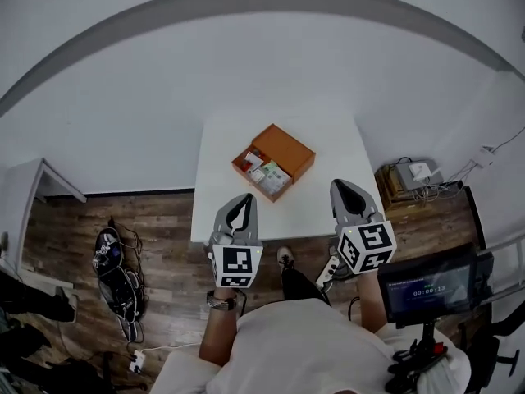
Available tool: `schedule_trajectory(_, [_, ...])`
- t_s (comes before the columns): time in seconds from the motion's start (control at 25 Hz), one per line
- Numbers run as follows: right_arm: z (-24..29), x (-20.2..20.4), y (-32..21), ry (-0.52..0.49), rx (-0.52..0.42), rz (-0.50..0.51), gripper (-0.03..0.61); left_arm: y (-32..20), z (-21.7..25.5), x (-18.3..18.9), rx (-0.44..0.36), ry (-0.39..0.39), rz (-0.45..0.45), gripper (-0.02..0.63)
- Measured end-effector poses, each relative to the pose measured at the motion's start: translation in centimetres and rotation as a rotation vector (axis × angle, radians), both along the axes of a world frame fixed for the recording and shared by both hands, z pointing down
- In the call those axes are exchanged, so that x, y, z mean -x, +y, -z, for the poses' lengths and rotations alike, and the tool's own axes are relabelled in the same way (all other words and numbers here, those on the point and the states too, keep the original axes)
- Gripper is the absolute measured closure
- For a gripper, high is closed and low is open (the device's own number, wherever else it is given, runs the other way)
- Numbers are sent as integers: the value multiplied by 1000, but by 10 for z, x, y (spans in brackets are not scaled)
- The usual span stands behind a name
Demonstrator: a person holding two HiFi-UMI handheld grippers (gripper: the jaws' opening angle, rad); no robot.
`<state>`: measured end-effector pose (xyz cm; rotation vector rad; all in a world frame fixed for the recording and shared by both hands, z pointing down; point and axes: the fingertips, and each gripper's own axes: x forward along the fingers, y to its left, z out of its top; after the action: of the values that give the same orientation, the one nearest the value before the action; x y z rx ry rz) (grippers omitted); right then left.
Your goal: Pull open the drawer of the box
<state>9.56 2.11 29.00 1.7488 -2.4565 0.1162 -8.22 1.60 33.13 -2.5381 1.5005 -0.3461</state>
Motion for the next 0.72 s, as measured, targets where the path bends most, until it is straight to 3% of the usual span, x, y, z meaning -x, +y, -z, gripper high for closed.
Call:
schedule_trajectory(0.32, [25, 2, 26, 10, -32, 5, 577, 17, 33, -8, -32, 23, -24, 607])
schedule_trajectory(0.72, [24, 17, 35, 39, -19, 29, 577, 28, 44, 8, -23, 35, 2, 607])
